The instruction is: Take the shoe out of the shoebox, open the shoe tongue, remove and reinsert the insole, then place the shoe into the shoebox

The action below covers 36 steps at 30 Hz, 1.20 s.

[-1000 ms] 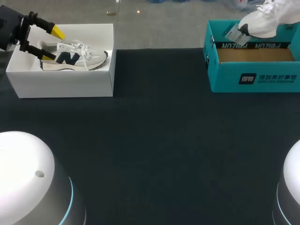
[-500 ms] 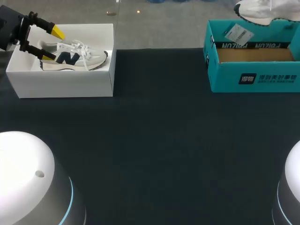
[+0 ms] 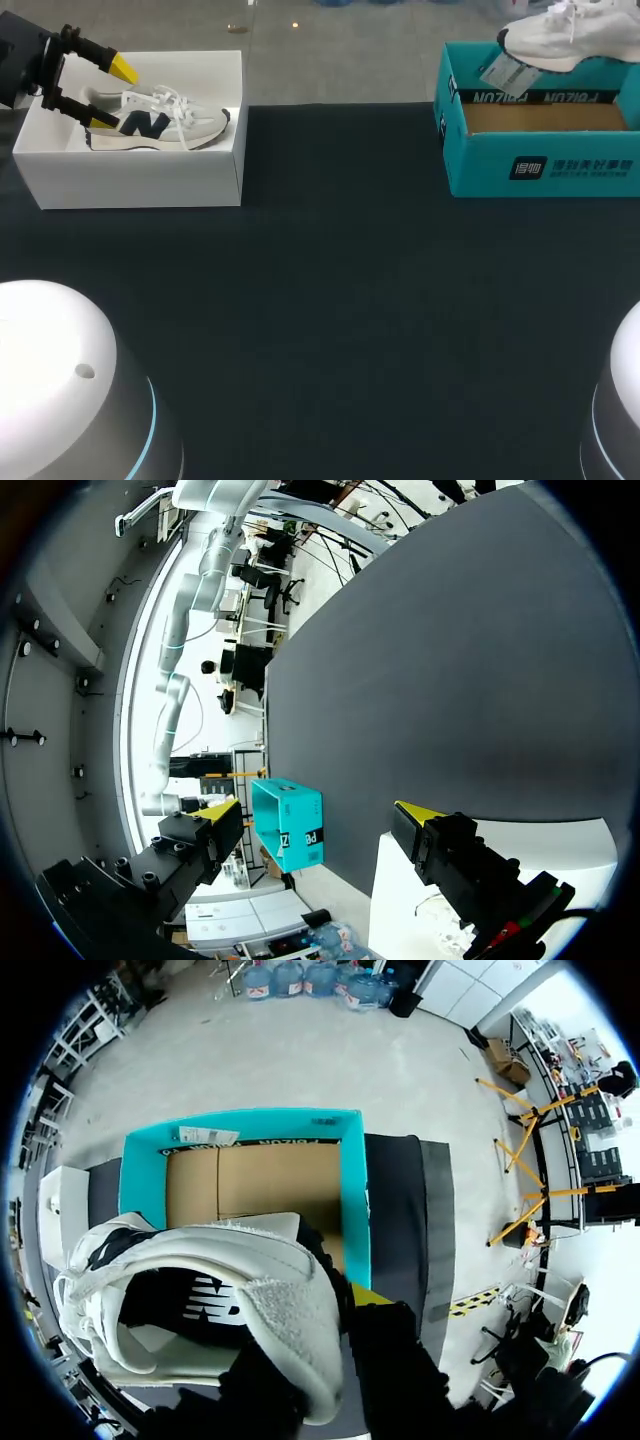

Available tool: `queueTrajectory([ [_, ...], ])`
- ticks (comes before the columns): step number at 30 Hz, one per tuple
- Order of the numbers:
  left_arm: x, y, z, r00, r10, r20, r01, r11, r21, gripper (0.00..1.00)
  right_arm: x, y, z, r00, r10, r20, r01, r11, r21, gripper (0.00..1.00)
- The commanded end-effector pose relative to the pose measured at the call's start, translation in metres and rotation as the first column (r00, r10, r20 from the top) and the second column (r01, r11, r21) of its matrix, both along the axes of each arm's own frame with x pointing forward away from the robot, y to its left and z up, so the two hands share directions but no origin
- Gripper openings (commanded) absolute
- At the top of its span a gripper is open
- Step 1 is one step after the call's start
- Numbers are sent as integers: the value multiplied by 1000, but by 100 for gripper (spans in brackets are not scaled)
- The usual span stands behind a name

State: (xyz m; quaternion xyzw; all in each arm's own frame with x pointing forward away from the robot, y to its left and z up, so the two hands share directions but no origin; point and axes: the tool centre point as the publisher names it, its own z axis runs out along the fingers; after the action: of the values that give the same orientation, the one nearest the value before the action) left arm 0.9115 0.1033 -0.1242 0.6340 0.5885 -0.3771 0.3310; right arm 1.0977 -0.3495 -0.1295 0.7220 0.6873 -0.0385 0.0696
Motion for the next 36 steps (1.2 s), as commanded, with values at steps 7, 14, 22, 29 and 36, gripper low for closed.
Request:
queueTrajectory([
  [7, -1, 0, 0, 1000, 0, 0, 0, 1000, 3, 100, -21, -8, -3, 996, -4, 91, 2, 1000, 22, 0],
  [14, -1, 0, 0, 1000, 0, 0, 0, 1000, 3, 100, -21, -8, -3, 996, -4, 91, 2, 1000, 22, 0],
  [22, -1, 0, 0, 1000, 0, 0, 0, 1000, 3, 100, -22, -6, -7, 996, -5, 91, 3, 1000, 27, 0],
  [29, -1, 0, 0, 1000, 0, 0, 0, 1000, 3, 100, -36, -3, -33, 994, -52, 92, 50, 998, 26, 0],
  [36, -1, 0, 0, 1000, 0, 0, 0, 1000, 3, 100, -41, -3, -59, 990, -74, 116, 78, 997, -27, 0],
])
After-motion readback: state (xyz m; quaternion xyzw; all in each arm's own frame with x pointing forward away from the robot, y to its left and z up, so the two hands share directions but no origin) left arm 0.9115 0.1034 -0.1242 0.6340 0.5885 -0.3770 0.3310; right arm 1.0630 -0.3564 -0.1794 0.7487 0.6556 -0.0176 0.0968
